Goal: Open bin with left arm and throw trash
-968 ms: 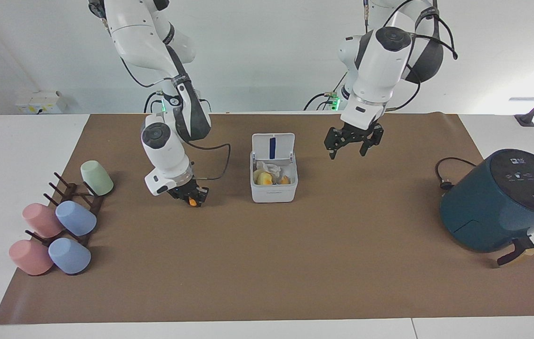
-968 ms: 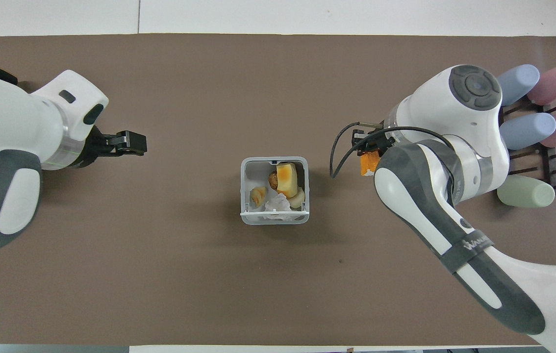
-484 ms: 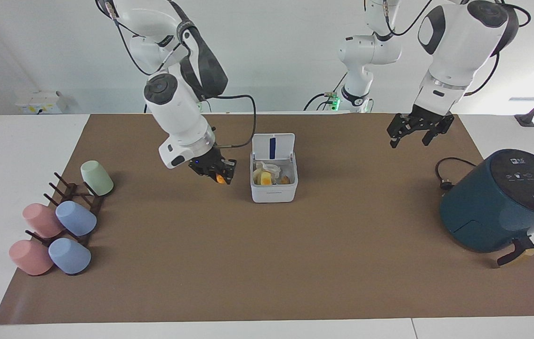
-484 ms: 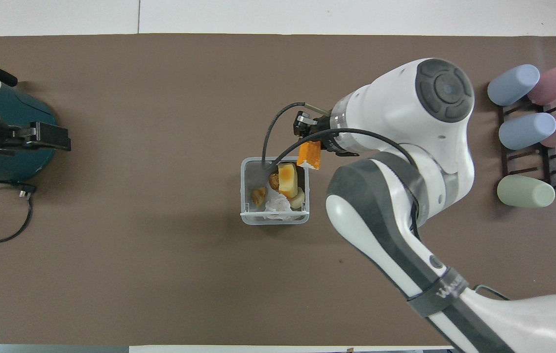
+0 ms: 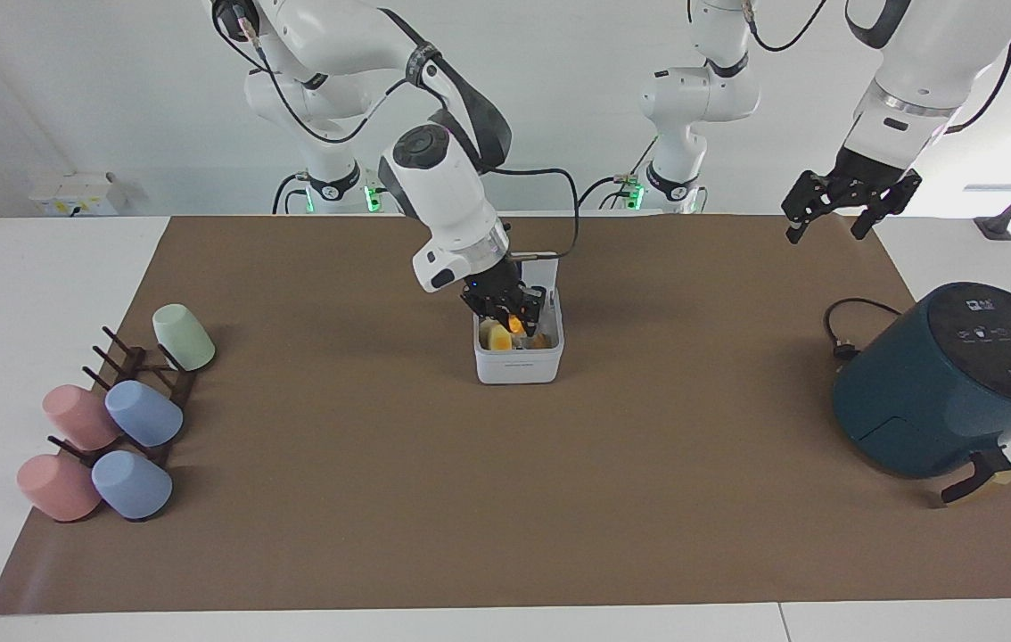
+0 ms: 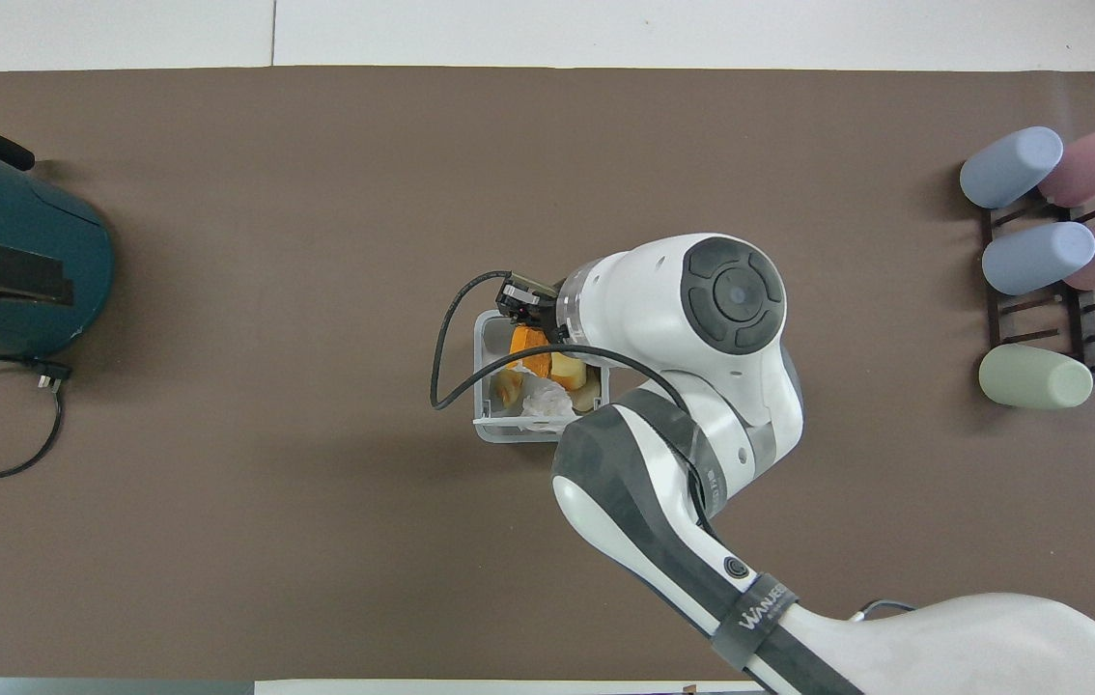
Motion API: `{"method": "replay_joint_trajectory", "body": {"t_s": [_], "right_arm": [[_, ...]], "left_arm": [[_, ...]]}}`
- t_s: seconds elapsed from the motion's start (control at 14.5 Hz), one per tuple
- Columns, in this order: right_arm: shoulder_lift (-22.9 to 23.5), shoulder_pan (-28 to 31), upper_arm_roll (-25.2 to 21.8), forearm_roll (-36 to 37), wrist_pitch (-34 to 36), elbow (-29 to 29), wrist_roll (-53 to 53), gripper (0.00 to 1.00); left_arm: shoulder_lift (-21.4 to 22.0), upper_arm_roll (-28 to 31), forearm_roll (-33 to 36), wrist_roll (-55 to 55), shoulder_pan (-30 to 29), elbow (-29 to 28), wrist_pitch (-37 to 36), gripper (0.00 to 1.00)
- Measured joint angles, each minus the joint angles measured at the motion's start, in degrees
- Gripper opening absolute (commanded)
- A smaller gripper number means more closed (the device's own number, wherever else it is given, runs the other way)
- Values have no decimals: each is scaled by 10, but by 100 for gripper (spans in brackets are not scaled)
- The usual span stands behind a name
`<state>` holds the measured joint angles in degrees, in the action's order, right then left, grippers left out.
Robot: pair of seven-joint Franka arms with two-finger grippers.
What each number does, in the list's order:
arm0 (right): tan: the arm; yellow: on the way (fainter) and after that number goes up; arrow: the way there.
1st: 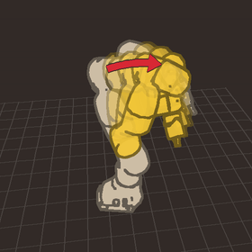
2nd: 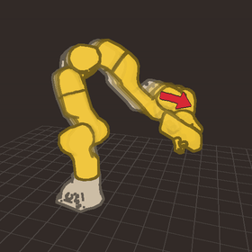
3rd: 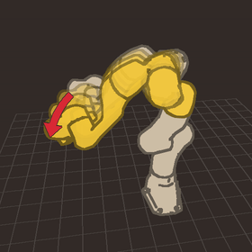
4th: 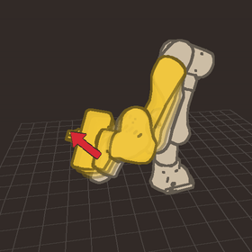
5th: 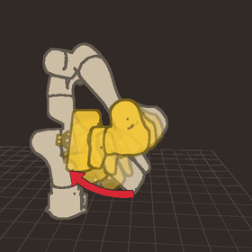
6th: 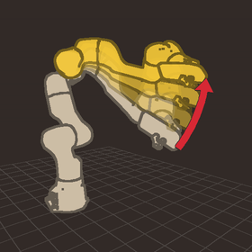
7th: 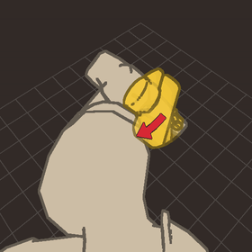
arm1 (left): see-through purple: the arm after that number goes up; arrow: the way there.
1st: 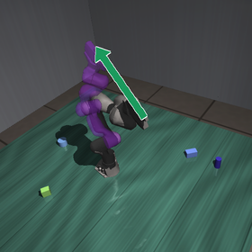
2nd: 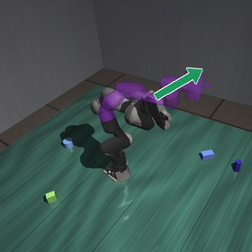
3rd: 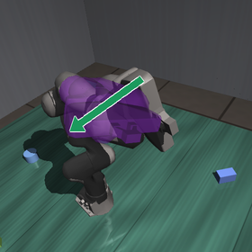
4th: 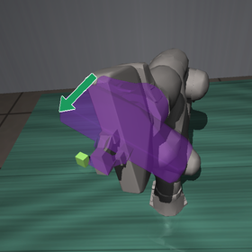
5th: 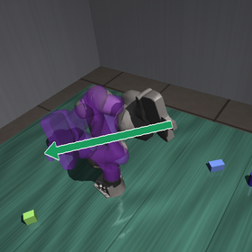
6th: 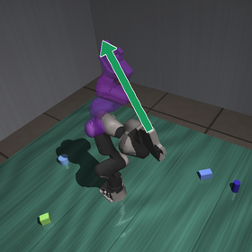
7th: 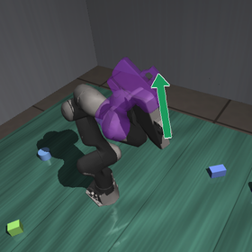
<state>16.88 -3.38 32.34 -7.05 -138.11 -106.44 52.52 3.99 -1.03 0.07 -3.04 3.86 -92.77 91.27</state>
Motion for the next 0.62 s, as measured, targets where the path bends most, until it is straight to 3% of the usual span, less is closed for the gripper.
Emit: {"method": "replay_joint_trajectory", "body": {"t_s": [0.07, 0.28, 0.48, 0.62], "right_arm": [[0, -2, 3, 0, -13, -13, 1, 68], [-4, -3, 11, 1, -26, -30, 13, 100], [-12, -1, 10, 33, -20, -29, 14, 100], [-18, 2, 3, 73, 28, -5, 10, 100]], "left_arm": [[0, 0, 0, 2, 0, 0, -2, 100], [1, 0, 0, 9, -4, -1, -4, 100], [2, 1, 0, 12, -7, -1, -5, 100], [3, 1, 0, 12, -8, -1, -5, 100]]}}
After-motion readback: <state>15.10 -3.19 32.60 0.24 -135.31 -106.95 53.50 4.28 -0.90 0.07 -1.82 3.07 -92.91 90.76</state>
